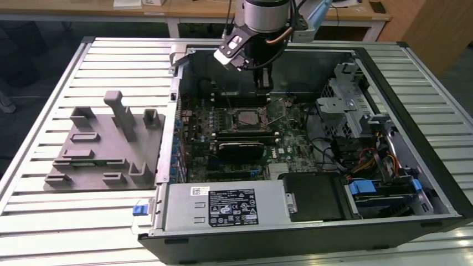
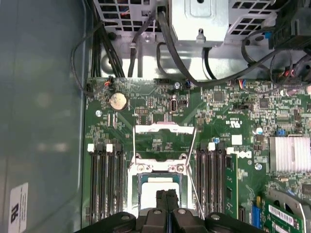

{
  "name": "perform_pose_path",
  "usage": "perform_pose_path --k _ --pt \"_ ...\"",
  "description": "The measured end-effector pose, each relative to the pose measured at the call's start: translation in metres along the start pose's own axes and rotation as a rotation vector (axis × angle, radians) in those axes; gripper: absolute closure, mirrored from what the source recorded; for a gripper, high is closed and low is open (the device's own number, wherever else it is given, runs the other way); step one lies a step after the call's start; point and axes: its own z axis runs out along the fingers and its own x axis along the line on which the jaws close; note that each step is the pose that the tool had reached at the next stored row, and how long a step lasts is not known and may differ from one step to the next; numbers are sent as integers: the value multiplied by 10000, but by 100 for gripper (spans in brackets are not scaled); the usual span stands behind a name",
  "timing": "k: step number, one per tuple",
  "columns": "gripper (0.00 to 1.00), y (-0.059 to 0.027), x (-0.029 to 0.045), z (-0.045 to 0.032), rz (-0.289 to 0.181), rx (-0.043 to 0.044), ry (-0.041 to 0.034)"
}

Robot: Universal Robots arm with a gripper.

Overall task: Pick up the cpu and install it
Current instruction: 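Close the cpu cover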

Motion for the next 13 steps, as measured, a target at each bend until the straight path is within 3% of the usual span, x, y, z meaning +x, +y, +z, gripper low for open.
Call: perform_pose_path --k 13 --pt "89 292 12 19 -7 2 0"
